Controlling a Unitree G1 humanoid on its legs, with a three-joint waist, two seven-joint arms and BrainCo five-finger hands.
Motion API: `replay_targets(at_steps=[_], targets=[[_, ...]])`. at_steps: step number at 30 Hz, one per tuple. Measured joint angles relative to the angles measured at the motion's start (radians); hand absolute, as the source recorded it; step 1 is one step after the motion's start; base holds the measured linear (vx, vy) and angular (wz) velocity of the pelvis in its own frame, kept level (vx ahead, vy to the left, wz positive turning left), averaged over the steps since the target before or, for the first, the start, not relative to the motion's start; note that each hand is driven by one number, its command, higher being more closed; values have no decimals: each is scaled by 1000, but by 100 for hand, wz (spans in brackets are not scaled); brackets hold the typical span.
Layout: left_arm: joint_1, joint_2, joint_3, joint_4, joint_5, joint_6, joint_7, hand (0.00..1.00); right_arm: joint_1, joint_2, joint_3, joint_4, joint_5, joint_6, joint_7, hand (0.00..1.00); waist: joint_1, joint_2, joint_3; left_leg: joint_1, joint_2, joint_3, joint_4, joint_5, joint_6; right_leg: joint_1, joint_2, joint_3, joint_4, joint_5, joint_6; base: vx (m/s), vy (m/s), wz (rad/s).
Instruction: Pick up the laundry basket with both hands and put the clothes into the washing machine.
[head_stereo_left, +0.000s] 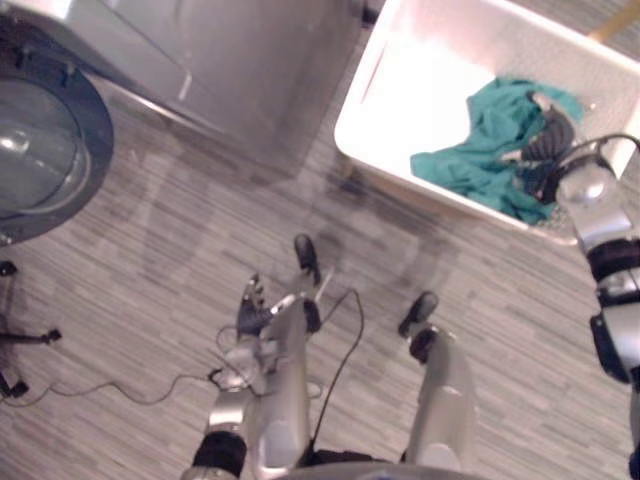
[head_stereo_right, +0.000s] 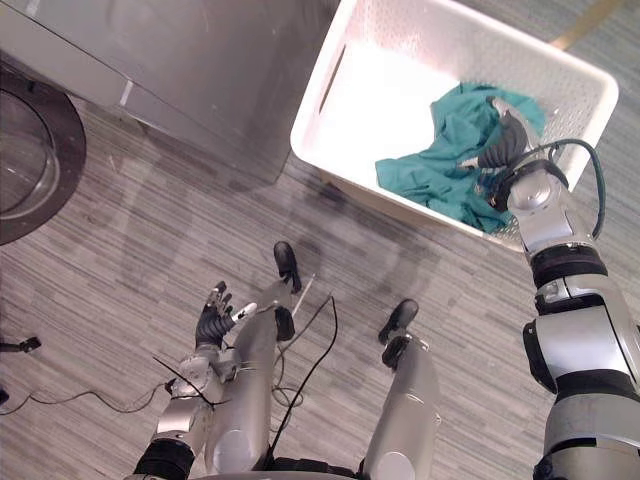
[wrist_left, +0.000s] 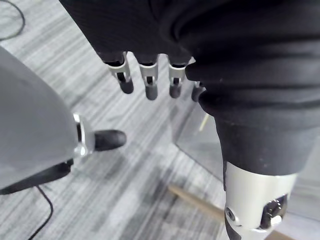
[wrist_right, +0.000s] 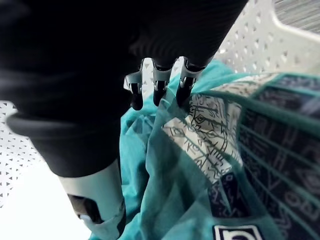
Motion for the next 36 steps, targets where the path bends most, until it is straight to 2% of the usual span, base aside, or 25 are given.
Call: replay_targets(at_steps=[5,10,11,13,15,21,23,26,30,36], targets=[[2,-17,11,-97,-20,-1,6,0,-3,-60,4,-75,-2,-12,-43,0,-9,-4,20,-203,19,-45,207,-82,20,-163,-51,12,198,-77,-3,-86,-67,14],[-1,-26,46,-152,-25,-4,21,0,-20,-100,4,-75,-6,-13,-43,0,-6,-6,21,-290,35,-33,294,-109,31,-247,-76,34,282,-111,13,-74,-30,4],[-1,-25,50,-155,-30,-4,21,0,-21,-105,4,-74,-9,-13,-43,100,-6,-6,21,-294,40,-26,293,-109,31,-250,-76,33,283,-112,12,-55,-27,8],[-1,-23,79,-154,-40,-2,23,0,-31,-114,4,-61,-40,-9,-41,100,-6,-7,20,-296,70,30,278,-109,31,-252,-80,19,280,-113,10,-31,-40,20],[-1,-23,86,-154,-41,-1,24,0,-41,-133,4,-51,-48,-9,-41,100,-6,-8,20,-296,70,51,266,-106,29,-255,-87,12,278,-111,12,-26,-40,22],[-2,-22,90,-155,-43,0,23,0,-66,-144,54,-30,-84,-7,-19,100,-1,-26,12,-296,68,54,291,-103,25,-244,-94,12,277,-100,22,-35,-39,2],[-2,-22,93,-157,-43,0,24,0,-70,-144,78,-30,-86,-5,-4,100,2,-37,6,-296,68,54,291,-103,25,-242,-94,9,275,-91,13,-23,-67,1],[-2,-25,102,-157,-43,0,24,0,-75,-143,127,-30,-87,1,11,100,1,-39,5,-285,66,46,289,-100,30,-215,-94,-6,271,-90,12,-22,-80,7],[7,-25,120,-155,-47,0,24,0,-76,-124,188,-28,-90,31,46,100,1,-40,4,-214,63,51,261,-96,35,-143,-94,-19,240,-92,3,-33,-109,3],[44,-24,130,-87,-48,1,23,0,-79,-106,192,-35,-67,36,42,100,-4,-45,2,-64,56,62,200,-74,49,8,-81,-46,177,-84,9,-8,-130,4]])
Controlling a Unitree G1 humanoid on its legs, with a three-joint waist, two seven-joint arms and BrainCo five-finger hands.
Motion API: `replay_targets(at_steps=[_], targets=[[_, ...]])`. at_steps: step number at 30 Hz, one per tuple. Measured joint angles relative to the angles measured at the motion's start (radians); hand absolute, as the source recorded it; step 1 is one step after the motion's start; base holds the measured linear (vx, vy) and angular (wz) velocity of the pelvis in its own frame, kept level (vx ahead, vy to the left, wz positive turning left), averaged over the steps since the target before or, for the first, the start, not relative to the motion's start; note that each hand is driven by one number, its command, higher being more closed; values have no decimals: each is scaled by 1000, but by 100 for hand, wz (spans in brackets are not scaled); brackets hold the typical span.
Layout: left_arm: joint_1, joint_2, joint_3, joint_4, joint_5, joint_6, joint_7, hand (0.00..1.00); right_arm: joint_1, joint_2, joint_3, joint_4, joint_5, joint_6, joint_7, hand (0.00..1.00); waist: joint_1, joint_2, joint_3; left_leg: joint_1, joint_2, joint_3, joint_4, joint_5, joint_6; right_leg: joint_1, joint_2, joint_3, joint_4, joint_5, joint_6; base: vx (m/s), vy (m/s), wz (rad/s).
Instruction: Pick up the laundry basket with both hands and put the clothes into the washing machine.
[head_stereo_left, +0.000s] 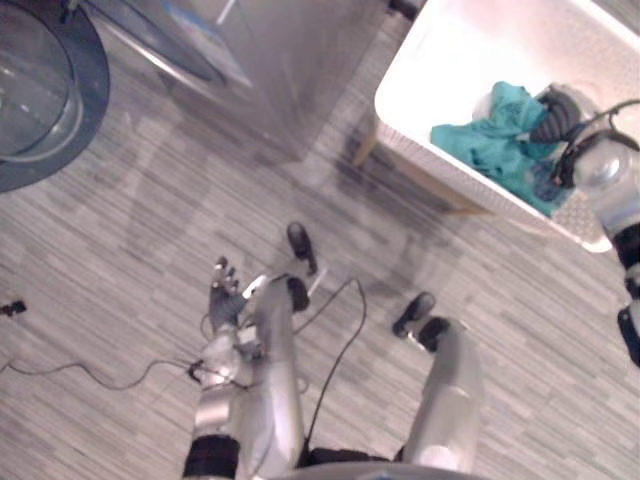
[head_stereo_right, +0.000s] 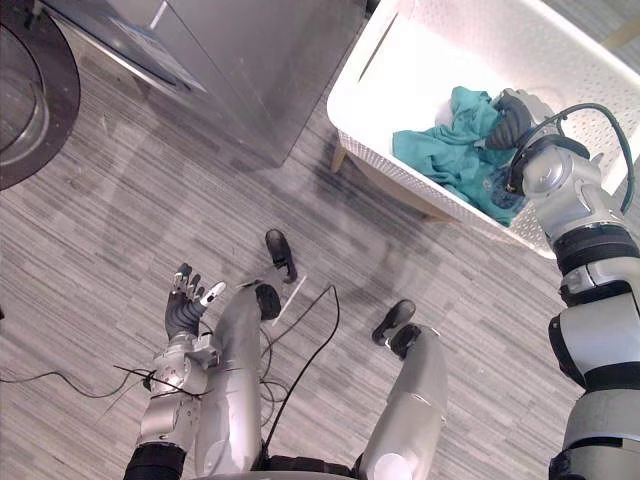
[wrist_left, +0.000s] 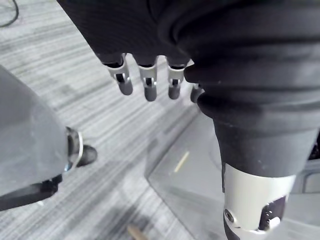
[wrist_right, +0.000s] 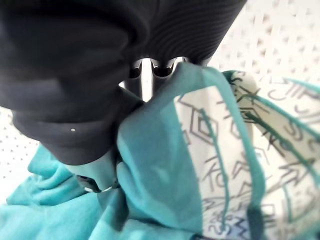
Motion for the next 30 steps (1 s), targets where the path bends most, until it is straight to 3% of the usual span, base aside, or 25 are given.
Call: replay_targets(at_steps=[8,11,15,18,22,26,30], targets=[[49,5,19,137,1,4,-5,0,23,11,-58,-155,48,0,-44,100,-20,-35,-19,243,-9,11,-85,8,-11,247,23,-34,-96,0,3,47,-133,4],[58,29,25,170,1,4,-24,0,65,11,-161,-275,63,-6,-50,100,-26,-58,-36,344,-25,13,-164,30,-49,339,33,-57,-141,-1,4,47,-116,7],[87,43,34,216,2,10,-43,0,168,11,-305,-351,66,-13,-63,100,-21,-86,-129,454,-47,7,-305,86,-76,438,66,-98,-237,8,10,88,-146,14],[112,44,50,228,0,22,-47,0,233,10,-438,-352,79,-23,-66,100,-22,-92,-202,540,-67,-5,-419,132,-83,526,103,-118,-337,37,18,154,-106,9],[134,39,165,57,-10,22,-34,0,287,-3,-573,-350,87,-28,-86,100,-28,-96,-293,656,-90,-10,-539,170,-95,647,153,-143,-470,73,30,181,-77,5],[122,42,237,-150,-27,-10,20,0,293,-3,-607,-351,93,-36,-96,100,-43,-90,-360,731,-99,-15,-579,173,-99,731,173,-146,-549,92,37,172,-70,-5],[45,59,278,-409,-23,-42,110,0,293,-45,-640,-352,102,-44,-125,100,-47,-62,-394,797,-97,7,-630,181,-110,771,194,-127,-597,119,37,70,-33,-18]])
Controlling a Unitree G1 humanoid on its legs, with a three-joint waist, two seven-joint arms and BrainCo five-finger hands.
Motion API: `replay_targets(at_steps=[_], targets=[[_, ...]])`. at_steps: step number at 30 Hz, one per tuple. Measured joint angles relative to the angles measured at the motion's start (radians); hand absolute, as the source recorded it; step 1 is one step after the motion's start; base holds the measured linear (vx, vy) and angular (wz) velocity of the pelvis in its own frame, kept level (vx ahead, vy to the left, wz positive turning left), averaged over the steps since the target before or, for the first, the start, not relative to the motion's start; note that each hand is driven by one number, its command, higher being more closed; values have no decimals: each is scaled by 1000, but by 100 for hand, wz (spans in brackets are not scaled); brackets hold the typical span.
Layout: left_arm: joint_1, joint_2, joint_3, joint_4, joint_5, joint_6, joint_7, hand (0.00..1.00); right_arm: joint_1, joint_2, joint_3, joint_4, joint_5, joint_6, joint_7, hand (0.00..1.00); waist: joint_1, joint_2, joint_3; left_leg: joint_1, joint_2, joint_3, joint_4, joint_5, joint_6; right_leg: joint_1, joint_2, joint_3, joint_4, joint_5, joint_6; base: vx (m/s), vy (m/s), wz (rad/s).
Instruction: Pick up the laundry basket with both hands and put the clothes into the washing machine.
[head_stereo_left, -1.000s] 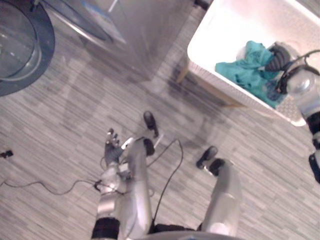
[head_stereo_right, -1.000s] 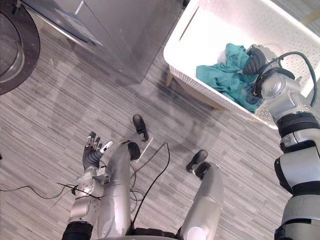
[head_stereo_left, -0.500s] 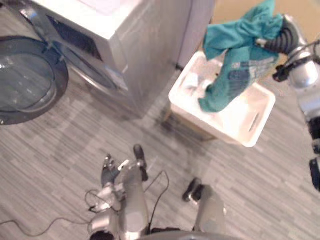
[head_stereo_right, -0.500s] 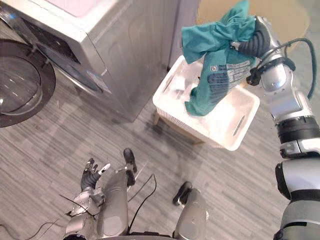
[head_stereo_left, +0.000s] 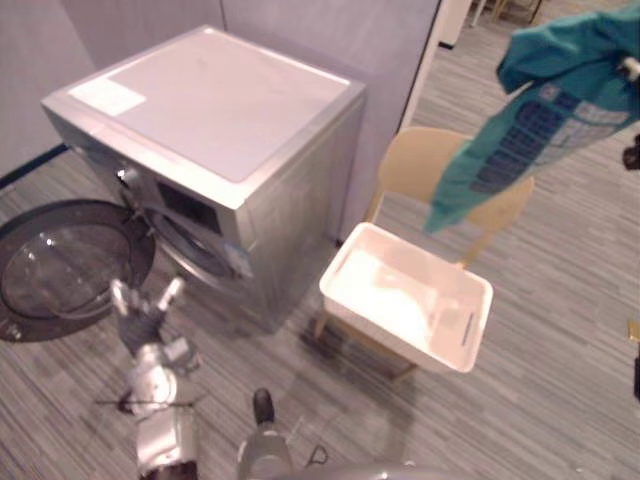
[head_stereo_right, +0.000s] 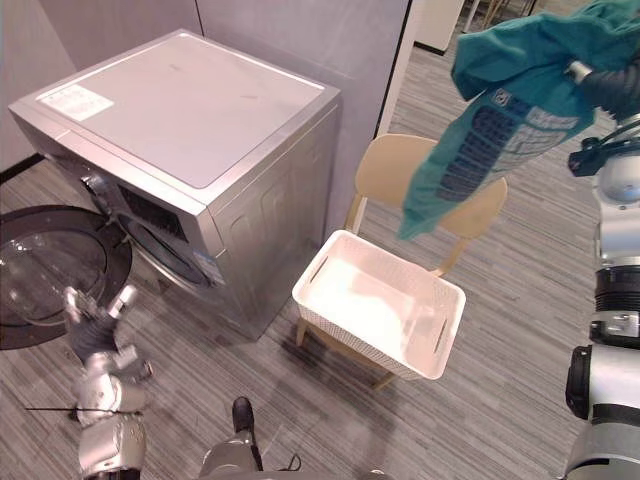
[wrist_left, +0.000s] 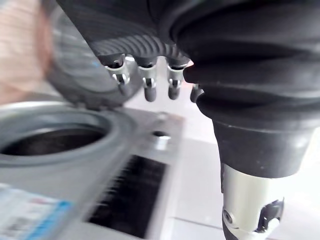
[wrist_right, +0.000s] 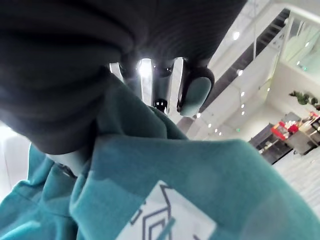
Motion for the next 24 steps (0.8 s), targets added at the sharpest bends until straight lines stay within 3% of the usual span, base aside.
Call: replay_targets(at_steps=[3,6,9,12,16,17,21,24], targets=[[-69,52,1,-183,52,-34,50,0,-4,-8,1,0,2,0,-3,100,-5,7,-8,40,-1,12,-3,0,-1,26,2,33,-34,16,3,33,-8,-36],[-198,123,-60,-287,120,-85,89,0,-34,-22,21,0,5,0,-3,100,-11,40,-30,59,1,38,-5,0,-1,24,3,73,-50,33,3,-13,8,-31],[-314,177,-178,-294,139,-131,83,0,-104,-23,96,0,13,-1,-2,100,-33,72,-50,85,3,62,-6,0,-2,24,2,105,-53,44,3,-56,13,-31],[-430,178,-335,-229,98,-156,37,0,-173,-23,153,1,21,-2,-2,100,-60,89,-61,101,9,75,-13,0,-2,19,6,134,-51,53,-1,-113,13,-28],[-601,178,-486,-30,36,-134,-26,0,-259,0,179,1,22,-1,-1,100,-70,98,-64,107,37,112,-13,-15,-21,-14,32,193,-67,64,-19,-124,8,-37],[-662,177,-539,60,1,-124,-42,0,-290,26,190,1,22,0,-2,100,-86,97,-63,107,41,116,-13,-15,-21,-22,38,209,-67,65,-18,-116,-7,-28],[-842,163,-714,308,-97,-65,-122,0,-378,93,240,0,23,-1,-1,100,-115,94,-62,107,41,159,-13,-16,-22,-60,39,268,-72,90,-20,-74,8,-33],[-952,124,-810,472,-98,-28,-167,0,-408,144,256,0,34,1,-2,100,-127,95,-62,109,38,177,-12,-16,-21,-68,39,292,-85,117,-21,-5,6,-25]])
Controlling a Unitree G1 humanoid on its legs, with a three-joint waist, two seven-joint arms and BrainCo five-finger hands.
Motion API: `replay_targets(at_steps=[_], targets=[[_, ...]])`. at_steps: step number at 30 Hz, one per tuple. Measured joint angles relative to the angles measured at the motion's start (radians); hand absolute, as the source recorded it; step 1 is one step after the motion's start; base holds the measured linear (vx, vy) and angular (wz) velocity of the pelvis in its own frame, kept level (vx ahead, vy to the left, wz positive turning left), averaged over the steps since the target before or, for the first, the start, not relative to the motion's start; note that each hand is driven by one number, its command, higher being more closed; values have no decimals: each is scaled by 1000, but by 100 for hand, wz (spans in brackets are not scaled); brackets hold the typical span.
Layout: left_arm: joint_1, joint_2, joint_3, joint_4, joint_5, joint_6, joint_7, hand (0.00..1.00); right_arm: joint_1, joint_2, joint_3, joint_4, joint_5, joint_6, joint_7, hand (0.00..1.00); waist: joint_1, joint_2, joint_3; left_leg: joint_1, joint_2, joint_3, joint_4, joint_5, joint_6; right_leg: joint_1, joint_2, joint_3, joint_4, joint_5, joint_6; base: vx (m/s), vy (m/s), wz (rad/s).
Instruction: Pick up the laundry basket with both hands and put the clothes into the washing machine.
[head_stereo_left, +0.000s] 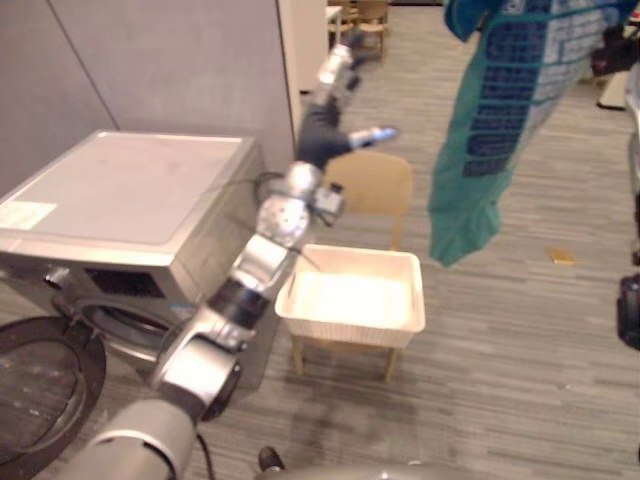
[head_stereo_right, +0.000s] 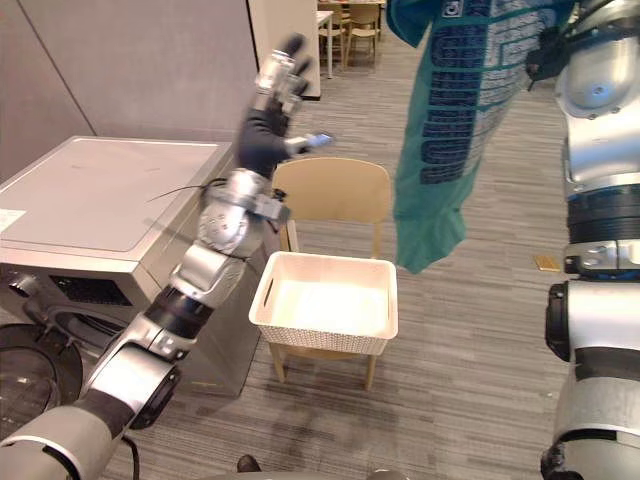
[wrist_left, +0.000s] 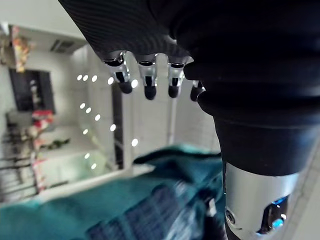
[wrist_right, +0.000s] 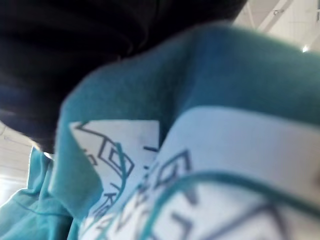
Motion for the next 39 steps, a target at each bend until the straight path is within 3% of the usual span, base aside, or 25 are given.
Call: replay_targets(at_steps=[7,13,29,37,38,39], targets=[[-133,-122,-82,246,13,53,-15,0,-76,72,68,-1,15,0,0,100,-35,-3,2,14,1,33,6,4,5,-19,0,36,14,10,6,28,-7,-16],[-259,-156,-103,367,14,70,-5,0,-90,129,69,-43,29,-2,-2,100,-41,-7,9,16,0,57,6,2,2,-51,-1,69,35,8,7,8,-7,-14],[-414,-196,-92,500,11,96,60,0,-90,228,79,-44,64,1,-1,100,-44,-19,25,26,-2,97,5,0,0,-87,-2,115,54,7,8,-8,0,-7],[-466,-206,-22,501,-28,95,98,0,-90,273,81,-81,98,1,-2,100,-55,-19,25,37,-3,132,5,-6,-7,-108,1,154,56,12,8,4,1,-14],[-468,-205,-19,501,-35,95,100,100,-90,281,81,-81,106,1,-2,100,-58,-19,25,44,-4,138,5,-7,-8,-108,2,162,56,12,8,16,5,-20],[-468,-205,-18,501,-36,95,100,100,-90,286,81,-81,108,1,-2,100,-59,-19,25,48,-4,143,5,-7,-9,-108,3,167,56,13,8,16,4,-18]])
